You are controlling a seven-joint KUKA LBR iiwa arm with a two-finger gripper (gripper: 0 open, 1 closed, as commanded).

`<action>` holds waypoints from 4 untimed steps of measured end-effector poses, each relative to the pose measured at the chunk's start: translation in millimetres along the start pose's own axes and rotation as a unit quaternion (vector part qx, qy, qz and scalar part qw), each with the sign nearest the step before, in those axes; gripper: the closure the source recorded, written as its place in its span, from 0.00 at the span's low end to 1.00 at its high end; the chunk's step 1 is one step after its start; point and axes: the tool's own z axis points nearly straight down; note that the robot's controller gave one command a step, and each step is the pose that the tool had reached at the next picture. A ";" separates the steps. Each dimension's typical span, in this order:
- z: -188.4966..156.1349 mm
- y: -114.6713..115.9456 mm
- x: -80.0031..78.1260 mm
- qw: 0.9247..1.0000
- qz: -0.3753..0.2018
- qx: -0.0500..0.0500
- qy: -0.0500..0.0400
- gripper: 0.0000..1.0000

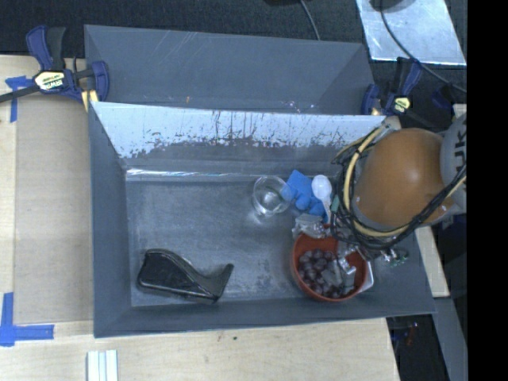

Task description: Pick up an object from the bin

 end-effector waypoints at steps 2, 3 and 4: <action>18.2 -80.9 11.2 0.988 -0.152 0.000 -0.007 0.00; 31.2 -25.2 12.9 0.997 -0.073 0.014 -0.020 1.00; 30.6 -25.2 12.9 0.997 -0.073 0.014 -0.020 1.00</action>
Offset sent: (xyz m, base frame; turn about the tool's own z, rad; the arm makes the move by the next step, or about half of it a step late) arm 0.0299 -0.0873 -0.0372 -0.4445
